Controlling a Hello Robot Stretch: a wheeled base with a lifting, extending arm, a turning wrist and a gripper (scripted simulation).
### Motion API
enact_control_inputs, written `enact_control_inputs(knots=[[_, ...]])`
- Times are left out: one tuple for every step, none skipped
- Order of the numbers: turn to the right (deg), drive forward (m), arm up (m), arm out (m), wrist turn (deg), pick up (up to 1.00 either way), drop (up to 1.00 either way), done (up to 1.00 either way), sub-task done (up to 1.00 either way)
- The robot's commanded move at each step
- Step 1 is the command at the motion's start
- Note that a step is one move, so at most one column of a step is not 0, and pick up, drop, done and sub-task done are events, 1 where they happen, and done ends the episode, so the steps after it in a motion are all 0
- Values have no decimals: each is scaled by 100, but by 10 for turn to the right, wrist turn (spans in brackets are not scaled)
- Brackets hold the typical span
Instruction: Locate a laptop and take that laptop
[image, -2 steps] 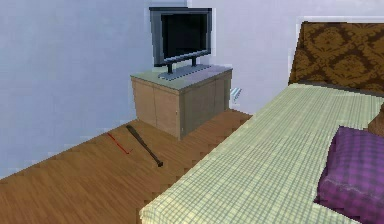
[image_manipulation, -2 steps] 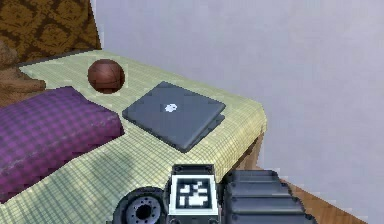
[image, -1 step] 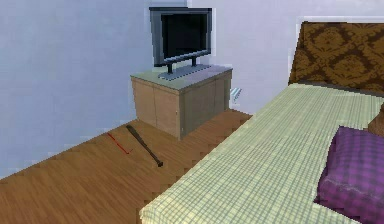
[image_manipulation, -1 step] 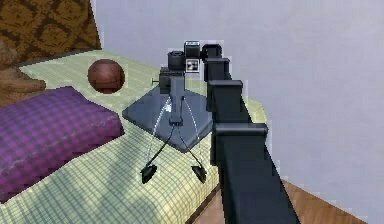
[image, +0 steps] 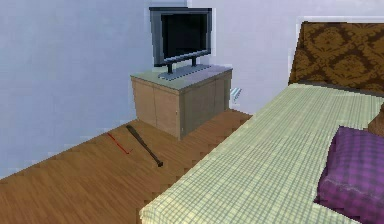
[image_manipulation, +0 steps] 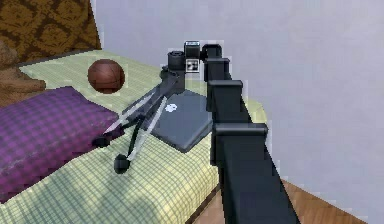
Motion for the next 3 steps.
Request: enact_control_inputs(knots=[[0, 0, 0, 0, 450, 0, 0, 0, 0], [0, 0, 0, 0, 450, 0, 0, 0, 0], [0, 0, 0, 0, 450, 0, 0, 0, 0]])
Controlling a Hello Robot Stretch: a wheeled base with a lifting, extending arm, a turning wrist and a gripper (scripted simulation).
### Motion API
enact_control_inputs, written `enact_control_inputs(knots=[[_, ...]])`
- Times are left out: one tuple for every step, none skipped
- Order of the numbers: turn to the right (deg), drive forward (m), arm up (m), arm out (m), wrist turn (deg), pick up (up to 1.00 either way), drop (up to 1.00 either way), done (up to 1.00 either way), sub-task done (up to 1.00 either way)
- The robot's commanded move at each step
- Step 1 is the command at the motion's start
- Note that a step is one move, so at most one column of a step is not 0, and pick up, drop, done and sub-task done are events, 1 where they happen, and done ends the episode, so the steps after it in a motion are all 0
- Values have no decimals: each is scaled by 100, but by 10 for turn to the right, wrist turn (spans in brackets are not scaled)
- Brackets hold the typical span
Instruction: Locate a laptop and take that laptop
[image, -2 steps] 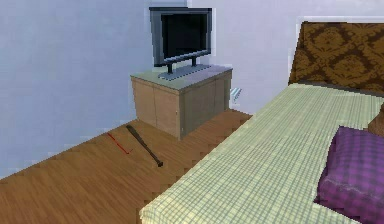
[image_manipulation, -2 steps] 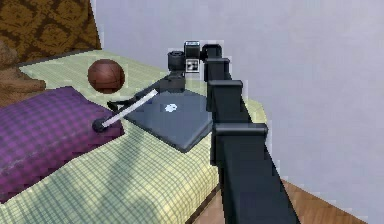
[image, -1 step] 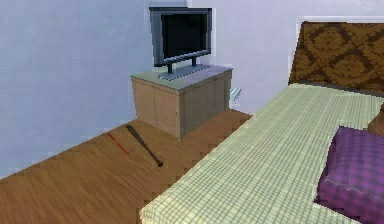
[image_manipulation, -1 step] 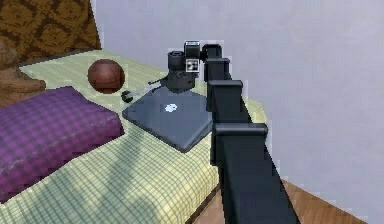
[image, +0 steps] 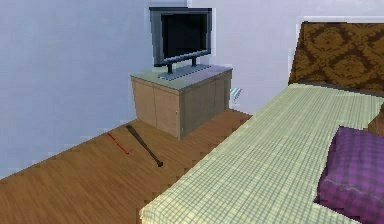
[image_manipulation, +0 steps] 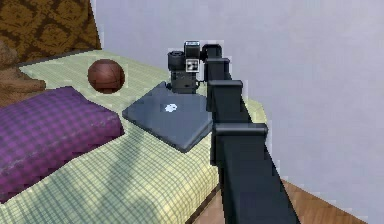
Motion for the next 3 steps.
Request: enact_control_inputs(knots=[[0, 0, -28, 0, 0, 0, 0, 0, 0], [0, 0, 0, 0, 0, 100, 0, 0, 0], [0, 0, 10, 0, 0, 0, 0, 0, 0]])
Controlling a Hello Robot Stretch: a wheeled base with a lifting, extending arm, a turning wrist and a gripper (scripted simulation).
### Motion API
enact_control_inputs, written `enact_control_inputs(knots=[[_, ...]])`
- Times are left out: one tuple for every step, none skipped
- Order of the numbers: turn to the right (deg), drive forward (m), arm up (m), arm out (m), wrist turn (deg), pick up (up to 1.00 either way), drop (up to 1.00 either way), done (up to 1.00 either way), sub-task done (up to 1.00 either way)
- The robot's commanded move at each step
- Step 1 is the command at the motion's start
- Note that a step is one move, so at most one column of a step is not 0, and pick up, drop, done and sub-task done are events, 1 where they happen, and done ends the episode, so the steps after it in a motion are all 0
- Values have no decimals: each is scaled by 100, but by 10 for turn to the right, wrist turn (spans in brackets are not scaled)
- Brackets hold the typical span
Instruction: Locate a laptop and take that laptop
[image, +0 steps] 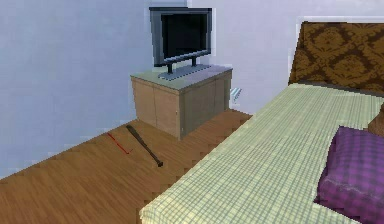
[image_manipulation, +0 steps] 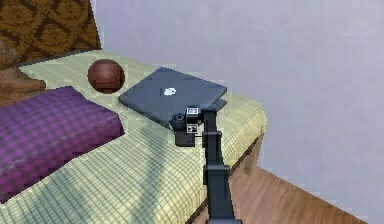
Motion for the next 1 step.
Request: enact_control_inputs(knots=[[0, 0, 0, 0, 0, 0, 0, 100, 0]])
